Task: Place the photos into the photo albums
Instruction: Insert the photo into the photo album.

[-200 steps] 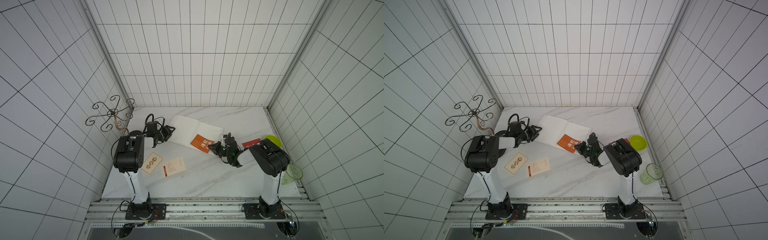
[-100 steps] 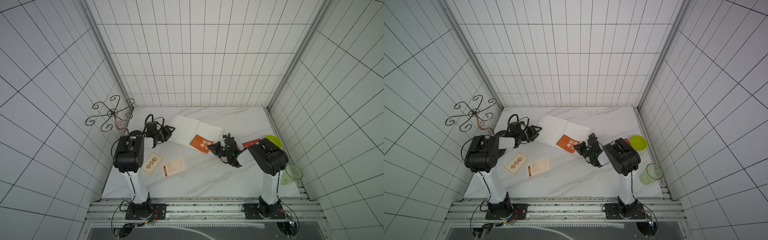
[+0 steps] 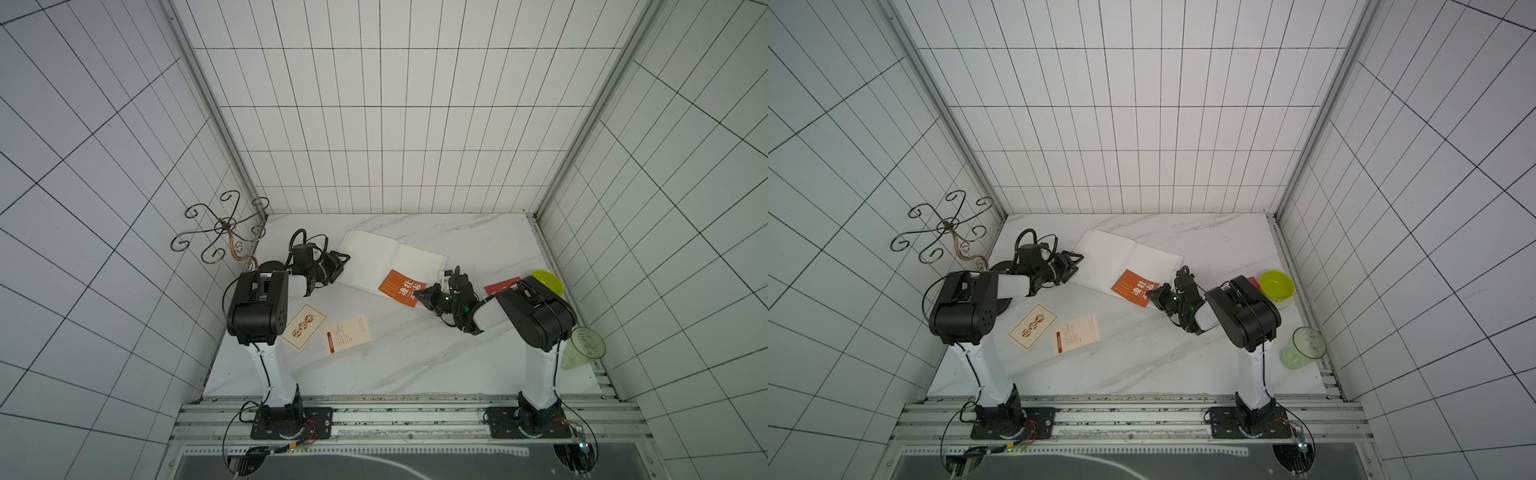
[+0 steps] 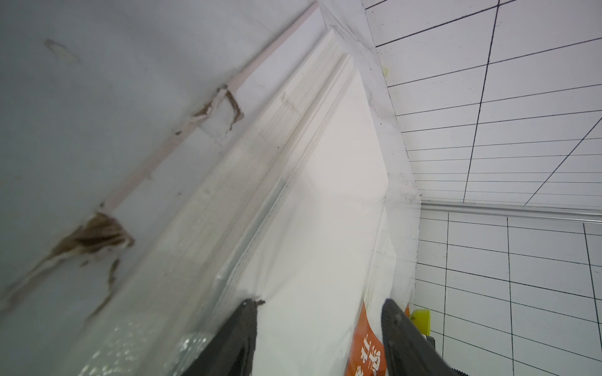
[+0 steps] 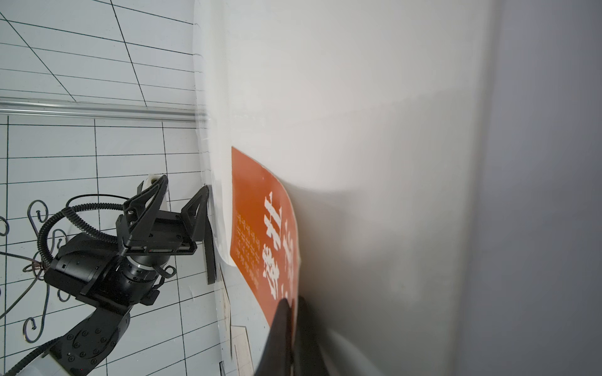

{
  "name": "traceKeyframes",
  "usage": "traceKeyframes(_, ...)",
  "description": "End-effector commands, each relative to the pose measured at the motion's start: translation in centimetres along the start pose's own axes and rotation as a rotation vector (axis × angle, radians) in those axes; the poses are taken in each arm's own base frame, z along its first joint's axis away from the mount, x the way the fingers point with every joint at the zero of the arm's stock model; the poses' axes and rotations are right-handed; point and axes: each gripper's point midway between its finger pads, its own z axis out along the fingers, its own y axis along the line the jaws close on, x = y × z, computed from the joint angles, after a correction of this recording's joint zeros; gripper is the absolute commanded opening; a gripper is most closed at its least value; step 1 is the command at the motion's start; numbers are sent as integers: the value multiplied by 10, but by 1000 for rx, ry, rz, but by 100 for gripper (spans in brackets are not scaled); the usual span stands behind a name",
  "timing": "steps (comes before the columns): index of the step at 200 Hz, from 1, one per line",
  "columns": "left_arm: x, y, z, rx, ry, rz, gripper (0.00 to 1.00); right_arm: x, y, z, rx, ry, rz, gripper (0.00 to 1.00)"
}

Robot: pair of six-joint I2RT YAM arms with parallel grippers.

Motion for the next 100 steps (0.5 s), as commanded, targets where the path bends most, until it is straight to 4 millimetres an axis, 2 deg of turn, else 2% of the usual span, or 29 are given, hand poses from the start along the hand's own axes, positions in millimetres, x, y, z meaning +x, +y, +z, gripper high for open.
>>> traceKeyframes(1,48,87,-1,-255,106,-206,62,-2,20,13,-38,18,-6,0)
traceKeyframes(100,50,87,1,-246,115,-217,62,-3,40,18,-99,38,-38,0)
